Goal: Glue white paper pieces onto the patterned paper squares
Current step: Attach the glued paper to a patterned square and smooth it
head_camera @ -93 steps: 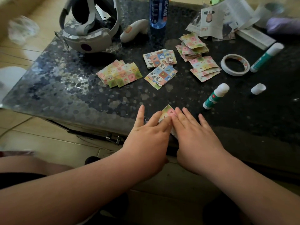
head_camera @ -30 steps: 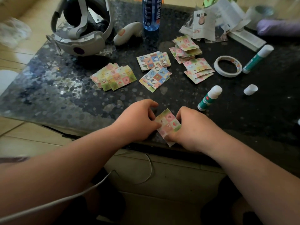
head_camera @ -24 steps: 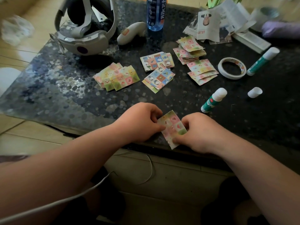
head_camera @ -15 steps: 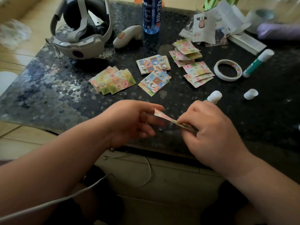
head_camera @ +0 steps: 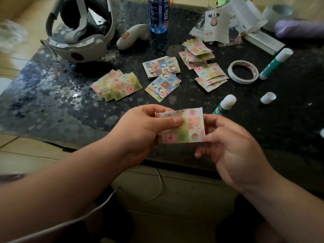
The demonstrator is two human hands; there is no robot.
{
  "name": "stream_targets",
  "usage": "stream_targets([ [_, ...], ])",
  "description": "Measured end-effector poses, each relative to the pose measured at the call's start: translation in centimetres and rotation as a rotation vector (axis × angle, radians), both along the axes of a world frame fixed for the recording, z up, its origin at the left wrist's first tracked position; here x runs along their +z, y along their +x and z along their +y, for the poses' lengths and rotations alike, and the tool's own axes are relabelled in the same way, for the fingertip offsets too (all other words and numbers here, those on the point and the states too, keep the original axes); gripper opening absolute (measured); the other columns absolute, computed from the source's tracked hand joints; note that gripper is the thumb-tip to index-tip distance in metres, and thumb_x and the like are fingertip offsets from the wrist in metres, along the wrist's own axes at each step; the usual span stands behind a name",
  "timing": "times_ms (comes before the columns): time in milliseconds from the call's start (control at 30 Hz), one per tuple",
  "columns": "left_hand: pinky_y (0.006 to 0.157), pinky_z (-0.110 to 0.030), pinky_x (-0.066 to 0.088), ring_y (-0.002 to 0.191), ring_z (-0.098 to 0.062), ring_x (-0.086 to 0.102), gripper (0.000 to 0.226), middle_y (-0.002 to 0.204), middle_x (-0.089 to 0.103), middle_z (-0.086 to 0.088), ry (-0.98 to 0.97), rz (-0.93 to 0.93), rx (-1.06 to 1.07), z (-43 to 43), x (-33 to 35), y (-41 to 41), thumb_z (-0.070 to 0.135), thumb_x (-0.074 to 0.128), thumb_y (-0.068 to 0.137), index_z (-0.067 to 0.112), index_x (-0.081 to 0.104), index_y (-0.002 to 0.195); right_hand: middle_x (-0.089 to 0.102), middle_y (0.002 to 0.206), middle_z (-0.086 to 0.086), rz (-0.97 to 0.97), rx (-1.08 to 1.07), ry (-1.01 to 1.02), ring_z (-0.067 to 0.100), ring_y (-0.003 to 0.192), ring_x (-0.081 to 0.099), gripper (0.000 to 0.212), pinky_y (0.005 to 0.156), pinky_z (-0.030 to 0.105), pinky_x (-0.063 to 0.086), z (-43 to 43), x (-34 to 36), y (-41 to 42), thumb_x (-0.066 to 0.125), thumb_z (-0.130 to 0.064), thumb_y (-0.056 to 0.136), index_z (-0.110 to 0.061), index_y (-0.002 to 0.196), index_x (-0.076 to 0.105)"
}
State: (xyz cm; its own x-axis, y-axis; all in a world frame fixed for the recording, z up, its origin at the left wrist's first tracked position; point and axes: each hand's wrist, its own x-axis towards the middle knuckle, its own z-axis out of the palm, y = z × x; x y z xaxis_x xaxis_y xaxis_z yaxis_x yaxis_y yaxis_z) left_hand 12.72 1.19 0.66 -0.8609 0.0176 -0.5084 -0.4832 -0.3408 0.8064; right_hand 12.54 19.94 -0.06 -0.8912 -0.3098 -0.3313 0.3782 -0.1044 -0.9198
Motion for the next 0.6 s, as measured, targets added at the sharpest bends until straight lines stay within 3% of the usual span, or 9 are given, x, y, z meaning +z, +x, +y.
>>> stream_targets([
  [67, 0.062, -0.034, 0.063, 0.077, -0.026, 0.074, 0.023, 0.086, 0.074, -0.015, 0.014, 0.010, -0.001, 0.4, 0.1, 0.3, 0.005, 0.078, 0.063, 0.005, 0.067, 0.083, 0.078, 0.089, 0.009, 0.071, 0.001, 0.056, 0.016, 0.075, 0.071, 0.014, 0.057, 0.028, 0.054, -0.4, 0.3, -0.2, 0.070, -0.018, 0.085, -0.015, 0.098, 0.075],
  [100, 0.062, -0.034, 0.063, 0.077, -0.026, 0.074, 0.023, 0.086, 0.074, -0.015, 0.018, 0.007, -0.007, 0.5, 0.1, 0.4, 0.004, 0.078, 0.064, 0.004, 0.067, 0.084, 0.078, 0.085, 0.009, 0.133, -0.026, 0.128, 0.018, 0.075, 0.074, 0.007, 0.061, 0.033, 0.059, -0.6, 0.3, -0.4, 0.073, -0.019, 0.089, -0.014, 0.094, 0.076],
  [167, 0.065, -0.034, 0.063, 0.079, -0.026, 0.075, 0.025, 0.089, 0.075, -0.016, 0.017, 0.000, -0.042, 0.6, 0.2, 0.6, 0.005, 0.077, 0.065, 0.003, 0.069, 0.089, 0.078, 0.084, 0.008, 0.237, -0.088, 0.294, 0.024, 0.081, 0.077, 0.005, 0.077, 0.050, 0.063, -1.0, 0.0, -0.8, 0.074, -0.017, 0.092, -0.015, 0.089, 0.077],
  [267, 0.070, -0.031, 0.063, 0.082, -0.022, 0.075, 0.027, 0.094, 0.076, -0.016, 0.038, -0.021, -0.130, 0.2, 0.5, 0.6, 0.007, 0.073, 0.072, 0.001, 0.071, 0.098, 0.079, 0.083, 0.005, 0.268, -0.103, 0.371, 0.025, 0.083, 0.077, 0.006, 0.082, 0.056, 0.061, -1.2, -0.1, -1.3, 0.075, -0.019, 0.093, -0.017, 0.089, 0.078],
  [333, 0.075, -0.031, 0.063, 0.086, -0.022, 0.074, 0.025, 0.097, 0.077, -0.017, 0.014, -0.044, -0.184, -0.2, 0.7, 0.6, 0.010, 0.072, 0.078, -0.001, 0.072, 0.100, 0.079, 0.084, 0.005, 0.263, -0.094, 0.384, 0.024, 0.083, 0.077, 0.007, 0.081, 0.056, 0.061, -1.1, 0.1, -1.4, 0.075, -0.022, 0.092, -0.017, 0.089, 0.078],
  [467, 0.080, -0.034, 0.063, 0.088, -0.022, 0.074, 0.007, 0.097, 0.077, -0.017, -0.034, -0.065, -0.221, -0.7, 1.1, 0.5, 0.010, 0.071, 0.083, 0.006, 0.075, 0.081, 0.079, 0.085, 0.004, 0.255, -0.079, 0.375, 0.021, 0.084, 0.077, 0.009, 0.082, 0.052, 0.062, -0.9, 0.2, -1.6, 0.075, -0.025, 0.091, -0.016, 0.088, 0.077],
  [600, 0.079, -0.032, 0.063, 0.091, -0.024, 0.075, 0.011, 0.100, 0.077, -0.018, -0.080, -0.074, -0.222, -0.7, 0.9, 0.4, 0.008, 0.070, 0.087, -0.001, 0.072, 0.093, 0.079, 0.085, 0.009, 0.189, -0.009, 0.274, 0.022, 0.081, 0.077, 0.008, 0.070, 0.033, 0.061, -0.8, 0.1, -1.7, 0.073, -0.016, 0.090, -0.010, 0.088, 0.076],
])
